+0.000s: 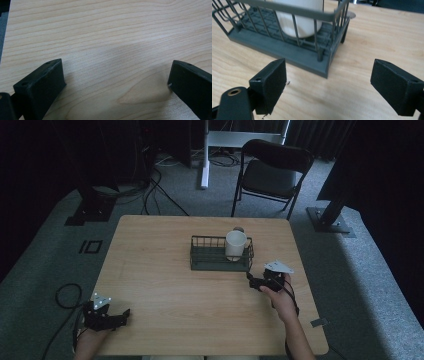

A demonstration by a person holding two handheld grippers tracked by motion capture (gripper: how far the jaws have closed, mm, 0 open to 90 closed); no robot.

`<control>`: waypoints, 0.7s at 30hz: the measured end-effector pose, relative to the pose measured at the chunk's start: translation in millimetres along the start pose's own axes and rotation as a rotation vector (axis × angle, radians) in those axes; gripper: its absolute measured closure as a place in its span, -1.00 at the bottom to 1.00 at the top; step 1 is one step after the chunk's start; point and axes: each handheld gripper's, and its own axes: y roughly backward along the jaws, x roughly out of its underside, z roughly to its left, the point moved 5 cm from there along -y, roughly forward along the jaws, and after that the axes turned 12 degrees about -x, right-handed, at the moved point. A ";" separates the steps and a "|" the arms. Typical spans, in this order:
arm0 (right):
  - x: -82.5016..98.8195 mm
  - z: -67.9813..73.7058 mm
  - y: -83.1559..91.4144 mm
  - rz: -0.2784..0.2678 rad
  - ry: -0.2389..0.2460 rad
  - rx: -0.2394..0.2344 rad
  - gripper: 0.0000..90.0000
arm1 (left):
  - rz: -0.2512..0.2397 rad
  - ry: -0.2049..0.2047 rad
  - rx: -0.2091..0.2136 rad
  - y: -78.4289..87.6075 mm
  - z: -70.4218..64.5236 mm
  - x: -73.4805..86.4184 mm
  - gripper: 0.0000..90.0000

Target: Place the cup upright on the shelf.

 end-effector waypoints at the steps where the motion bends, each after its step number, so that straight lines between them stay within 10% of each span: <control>1: 2.0 -0.7 0.7 0.002 -0.005 0.003 -0.71 | 0.001 0.000 0.000 0.1 0.0 0.0 -0.98; 21: 44.3 -21.9 31.6 0.058 -0.062 0.081 -0.71 | 0.001 -0.001 0.000 0.1 0.0 0.0 -0.98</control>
